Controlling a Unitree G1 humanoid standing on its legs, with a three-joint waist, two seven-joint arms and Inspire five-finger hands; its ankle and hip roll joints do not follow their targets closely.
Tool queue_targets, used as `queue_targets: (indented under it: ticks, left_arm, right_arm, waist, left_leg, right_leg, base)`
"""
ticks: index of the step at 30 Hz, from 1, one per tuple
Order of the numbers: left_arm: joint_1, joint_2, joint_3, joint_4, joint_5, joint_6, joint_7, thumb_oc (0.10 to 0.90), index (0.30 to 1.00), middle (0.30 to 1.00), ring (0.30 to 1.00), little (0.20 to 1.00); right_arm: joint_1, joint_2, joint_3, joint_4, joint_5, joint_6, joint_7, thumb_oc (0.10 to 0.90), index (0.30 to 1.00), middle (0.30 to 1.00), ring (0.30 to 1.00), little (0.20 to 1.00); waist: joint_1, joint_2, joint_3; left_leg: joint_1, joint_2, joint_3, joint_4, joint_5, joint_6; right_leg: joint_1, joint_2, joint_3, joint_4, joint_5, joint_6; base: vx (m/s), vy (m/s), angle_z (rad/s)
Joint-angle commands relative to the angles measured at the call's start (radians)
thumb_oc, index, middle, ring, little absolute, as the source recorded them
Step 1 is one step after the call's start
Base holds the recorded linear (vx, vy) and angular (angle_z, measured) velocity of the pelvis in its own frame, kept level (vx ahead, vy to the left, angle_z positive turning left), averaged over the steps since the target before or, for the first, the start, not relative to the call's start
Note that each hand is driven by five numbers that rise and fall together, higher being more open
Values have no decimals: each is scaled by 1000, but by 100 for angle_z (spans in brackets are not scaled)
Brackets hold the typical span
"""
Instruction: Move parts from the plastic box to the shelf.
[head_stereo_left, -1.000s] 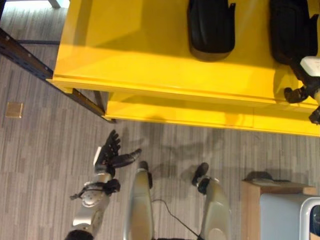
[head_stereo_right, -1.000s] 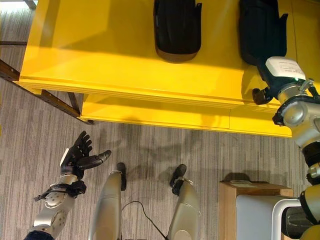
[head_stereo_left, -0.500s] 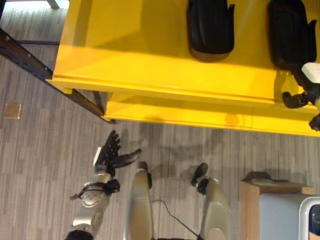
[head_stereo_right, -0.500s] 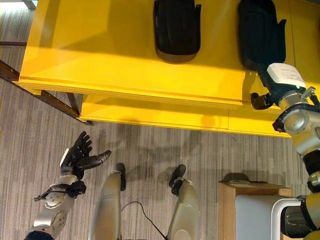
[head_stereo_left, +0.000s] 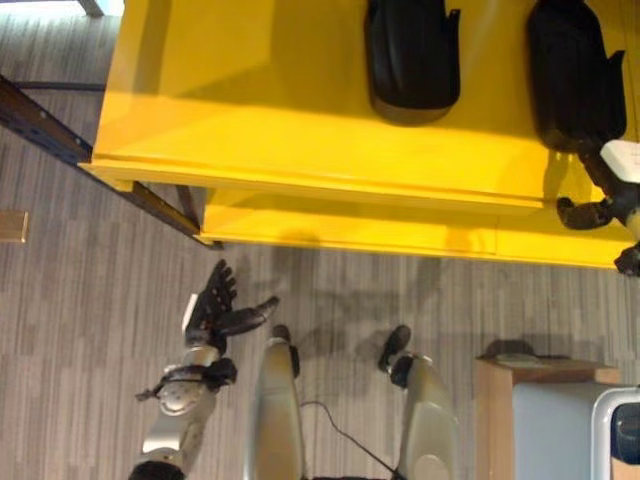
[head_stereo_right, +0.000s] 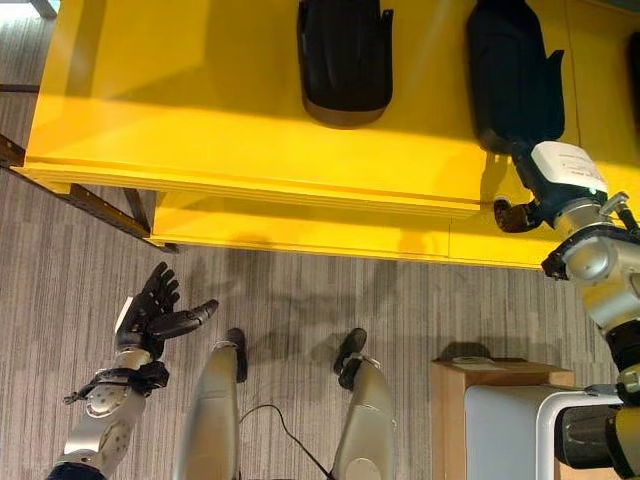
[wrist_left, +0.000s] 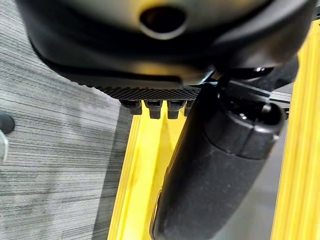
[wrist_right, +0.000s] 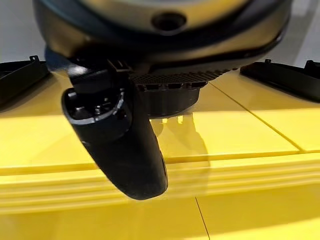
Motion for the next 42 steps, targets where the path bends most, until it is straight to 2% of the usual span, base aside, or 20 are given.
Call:
queue_targets:
  ticks: [1, 4, 7, 8, 11, 15, 19, 20, 23, 27, 33, 38, 42]
  left_arm:
    - [34, 38, 39, -65, 11, -84, -12, 900, 1000, 1000, 1000, 1000]
    - [40, 38, 51, -72, 11, -86, -5, 900, 1000, 1000, 1000, 1000]
    - [44, 40, 72, -83, 25, -89, 10, 900, 1000, 1000, 1000, 1000]
    - [46, 39, 77, -86, 27, -89, 13, 900, 1000, 1000, 1000, 1000]
    - [52, 32, 91, -94, 47, -85, 35, 900, 1000, 1000, 1000, 1000]
    - [60, 16, 104, -97, 65, -74, 55, 900, 1000, 1000, 1000, 1000]
    - [64, -2, 106, -106, 77, -70, 70, 900, 1000, 1000, 1000, 1000]
    - [64, -12, 108, -103, 78, -72, 74, 900, 1000, 1000, 1000, 1000]
    - [69, -23, 111, -102, 85, -73, 80, 900, 1000, 1000, 1000, 1000]
    - [79, -31, 112, -100, 93, -78, 83, 900, 1000, 1000, 1000, 1000]
    - [82, -29, 99, -99, 96, -86, 63, 900, 1000, 1000, 1000, 1000]
    - [81, -23, 89, -92, 98, -90, 54, 900, 1000, 1000, 1000, 1000]
    - [83, -16, 76, -86, 88, -95, 45, 900, 1000, 1000, 1000, 1000]
  right_arm:
    - [-36, -30, -11, 38, 28, 7, -17, 900, 1000, 1000, 1000, 1000]
    - [-47, -56, -68, 5, 26, 13, -70, 900, 1000, 1000, 1000, 1000]
    - [-74, -137, -162, -89, -46, 25, -164, 900, 1000, 1000, 1000, 1000]
    - [-76, -142, -183, -107, -58, 26, -193, 900, 1000, 1000, 1000, 1000]
    - [-39, -144, -363, -254, -127, 48, -311, 900, 1000, 1000, 1000, 1000]
    - [111, -94, -542, -413, -207, 59, -352, 900, 1000, 1000, 1000, 1000]
    - [289, 31, -682, -546, -232, 41, -358, 900, 1000, 1000, 1000, 1000]
    - [334, 95, -699, -586, -218, 23, -360, 900, 1000, 1000, 1000, 1000]
    - [444, 224, -708, -669, -215, -14, -342, 900, 1000, 1000, 1000, 1000]
    - [514, 297, -661, -684, -245, -33, -320, 900, 1000, 1000, 1000, 1000]
    - [506, 282, -603, -561, -269, -14, -322, 900, 1000, 1000, 1000, 1000]
    - [451, 232, -555, -473, -251, -10, -316, 900, 1000, 1000, 1000, 1000]
    - [385, 201, -473, -351, -225, 2, -296, 900, 1000, 1000, 1000, 1000]
  waist:
    - [5, -14, -64]
    - [4, -14, -65]
    - [-5, -13, -70]
    - [-6, -12, -71]
    - [-16, -7, -78]
    - [-25, -3, -83]
    - [-31, -2, -87]
    - [-40, -2, -90]
    - [-50, -2, -103]
    - [-58, 0, -111]
    - [-54, 9, -115]
    - [-45, 11, -111]
    - [-35, 15, -101]
  left_leg:
    - [-17, 36, -20, -85, 116, -48]
    - [-17, 36, -19, -83, 114, -47]
    - [-21, 36, -16, -75, 106, -45]
    - [-22, 36, -16, -72, 104, -45]
    - [-29, 34, -16, -65, 98, -41]
    - [-34, 30, -16, -61, 94, -38]
    - [-32, 29, -14, -61, 91, -35]
    - [-26, 30, -11, -66, 93, -35]
    - [1, 32, -5, -104, 104, -36]
    - [35, 29, 1, -153, 127, -39]
    - [28, 30, 0, -150, 132, -41]
    - [28, 35, 1, -152, 139, -46]
    - [26, 36, 1, -157, 146, -49]
  right_leg:
    - [1, -15, 34, 191, -112, 35]
    - [1, -14, 37, 191, -111, 36]
    - [-7, -15, 44, 200, -115, 37]
    - [-9, -16, 46, 202, -115, 37]
    - [-15, -11, 50, 207, -120, 38]
    - [-19, -8, 50, 214, -125, 38]
    - [-16, -6, 54, 212, -126, 39]
    - [-11, -5, 55, 206, -123, 40]
    - [15, 2, 54, 169, -108, 46]
    - [50, 5, 49, 120, -89, 51]
    - [45, 3, 53, 120, -86, 49]
    - [36, 1, 58, 126, -86, 48]
    - [30, 0, 56, 134, -89, 46]
  base:
    - [0, 0, 0]
    - [0, 0, 0]
    - [17, 21, -10]
    - [20, 12, -12]
    - [32, 11, -1]
    - [14, 5, 0]
    - [30, 18, -3]
    - [31, 25, -7]
    - [29, 19, -12]
    - [4, 8, -6]
    - [-8, -7, 2]
    - [-7, -14, -4]
    - [1, -8, 0]
